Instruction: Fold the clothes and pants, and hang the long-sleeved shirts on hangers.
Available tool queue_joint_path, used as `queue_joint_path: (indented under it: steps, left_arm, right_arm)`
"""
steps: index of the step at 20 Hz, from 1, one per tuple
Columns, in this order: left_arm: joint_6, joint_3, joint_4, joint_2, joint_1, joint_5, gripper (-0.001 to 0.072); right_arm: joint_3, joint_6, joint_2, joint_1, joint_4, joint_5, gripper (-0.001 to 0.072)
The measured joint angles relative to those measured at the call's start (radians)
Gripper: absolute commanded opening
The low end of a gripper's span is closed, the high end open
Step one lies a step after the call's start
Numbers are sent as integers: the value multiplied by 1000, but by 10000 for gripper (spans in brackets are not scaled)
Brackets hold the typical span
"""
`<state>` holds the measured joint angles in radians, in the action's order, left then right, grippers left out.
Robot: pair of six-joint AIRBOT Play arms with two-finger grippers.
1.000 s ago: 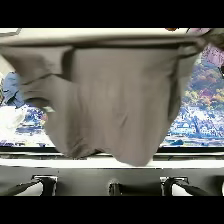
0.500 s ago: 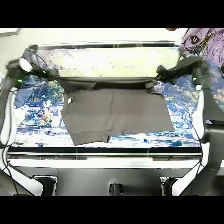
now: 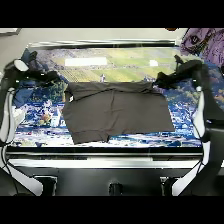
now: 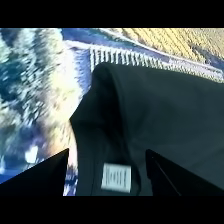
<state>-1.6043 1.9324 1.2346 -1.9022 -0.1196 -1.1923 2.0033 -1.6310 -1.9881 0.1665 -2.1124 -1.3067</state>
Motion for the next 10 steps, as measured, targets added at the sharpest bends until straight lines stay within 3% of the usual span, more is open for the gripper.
queue_joint_path:
  steps: [1, 3, 7, 10]
  left_arm:
    - [0, -9, -7, 27, -23, -47, 550]
    - [1, -60, -14, 93, -72, -116, 550]
    - [6, -323, -24, 279, -155, -153, 550]
    - [8, -575, -29, 434, -191, -108, 550]
  right_arm:
    - [-16, -27, 35, 35, -8, -43, 330]
    - [-97, -70, 119, 118, -14, -93, 438]
    - [-443, -150, 324, 307, -24, -134, 453]
    - [-705, -203, 437, 404, -19, -126, 454]
